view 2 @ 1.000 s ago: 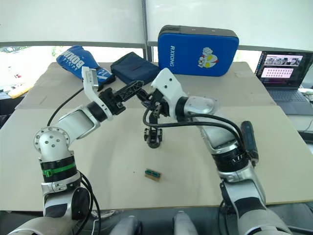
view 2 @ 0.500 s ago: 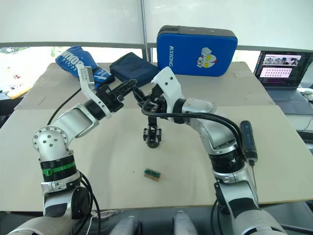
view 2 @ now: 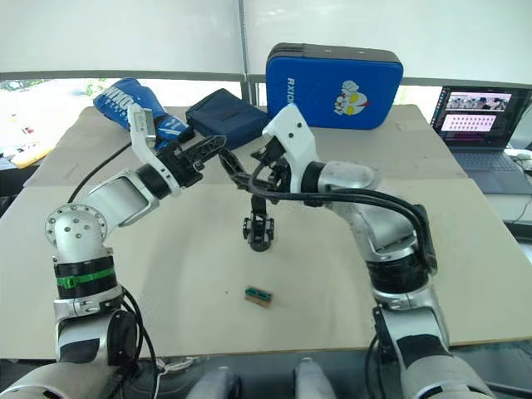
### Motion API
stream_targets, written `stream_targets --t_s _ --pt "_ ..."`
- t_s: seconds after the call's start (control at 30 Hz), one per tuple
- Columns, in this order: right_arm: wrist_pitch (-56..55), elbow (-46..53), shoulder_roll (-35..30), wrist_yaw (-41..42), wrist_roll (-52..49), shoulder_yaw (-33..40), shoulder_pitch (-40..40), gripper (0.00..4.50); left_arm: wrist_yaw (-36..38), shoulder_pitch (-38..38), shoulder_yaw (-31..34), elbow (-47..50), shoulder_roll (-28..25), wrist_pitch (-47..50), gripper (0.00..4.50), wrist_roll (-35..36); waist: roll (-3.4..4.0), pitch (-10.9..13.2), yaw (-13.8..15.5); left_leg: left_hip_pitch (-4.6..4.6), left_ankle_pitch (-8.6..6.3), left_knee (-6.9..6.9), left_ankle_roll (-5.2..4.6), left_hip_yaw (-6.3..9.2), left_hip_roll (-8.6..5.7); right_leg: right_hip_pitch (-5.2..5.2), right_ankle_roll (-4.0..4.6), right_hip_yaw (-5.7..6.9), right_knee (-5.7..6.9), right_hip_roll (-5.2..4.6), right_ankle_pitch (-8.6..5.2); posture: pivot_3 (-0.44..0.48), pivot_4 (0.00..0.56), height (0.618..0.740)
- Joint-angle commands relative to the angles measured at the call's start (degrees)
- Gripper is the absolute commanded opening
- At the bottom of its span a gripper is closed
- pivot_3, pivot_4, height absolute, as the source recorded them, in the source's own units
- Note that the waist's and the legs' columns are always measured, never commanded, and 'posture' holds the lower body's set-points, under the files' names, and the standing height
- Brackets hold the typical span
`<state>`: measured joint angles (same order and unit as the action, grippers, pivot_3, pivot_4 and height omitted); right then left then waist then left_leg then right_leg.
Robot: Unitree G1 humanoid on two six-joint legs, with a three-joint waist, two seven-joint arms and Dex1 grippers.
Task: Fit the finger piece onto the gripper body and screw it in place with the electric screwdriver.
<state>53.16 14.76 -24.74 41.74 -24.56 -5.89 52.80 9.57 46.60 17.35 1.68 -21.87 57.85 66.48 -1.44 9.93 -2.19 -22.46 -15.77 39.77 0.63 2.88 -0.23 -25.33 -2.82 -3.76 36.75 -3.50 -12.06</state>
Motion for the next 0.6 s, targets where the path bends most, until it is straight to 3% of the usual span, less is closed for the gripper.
stream_targets --t_s 0.03,0.27,0.47,0.6 --pt "7.34 0.45 -5.15 7.19 -9.46 6.19 3.81 3.82 13.06 4.2 -1.82 0.45 -5.59 2.09 0.0 0.99 0.0 0.0 -0.01 0.01 0.0 0.0 0.0 -0.01 0.0 0.02 0.0 0.01 0.0 0.01 0.0 0.0 0.15 0.74" --pt "16.41 -20.0 -10.45 19.87 -16.96 5.67 14.2 3.82 36.2 6.94 -7.71 0.14 -14.76 8.41 0.0 1.96 0.01 0.01 -0.46 0.19 -0.01 -0.09 -0.04 -0.34 0.06 0.18 0.06 0.05 -0.19 0.09 -0.05 0.0 0.15 0.74" --pt "18.39 -23.46 -10.19 28.46 -18.12 -0.52 16.96 3.82 39.88 6.9 -10.23 0.18 -13.79 7.31 0.0 -1.3 0.01 0.01 -0.47 0.13 -0.02 -0.08 -0.04 -0.32 0.08 0.11 0.1 0.05 -0.06 0.1 -0.07 0.0 0.15 0.74" --pt "19.6 -23.26 -8.59 29.73 -19.03 -2.44 18.0 3.82 39.49 6.46 -9.76 0.19 -12.49 6.79 0.0 -2.31 0.01 0.01 -0.4 0.11 -0.02 -0.06 -0.04 -0.28 0.07 0.1 0.09 0.05 -0.04 0.08 -0.07 0.0 0.15 0.74"
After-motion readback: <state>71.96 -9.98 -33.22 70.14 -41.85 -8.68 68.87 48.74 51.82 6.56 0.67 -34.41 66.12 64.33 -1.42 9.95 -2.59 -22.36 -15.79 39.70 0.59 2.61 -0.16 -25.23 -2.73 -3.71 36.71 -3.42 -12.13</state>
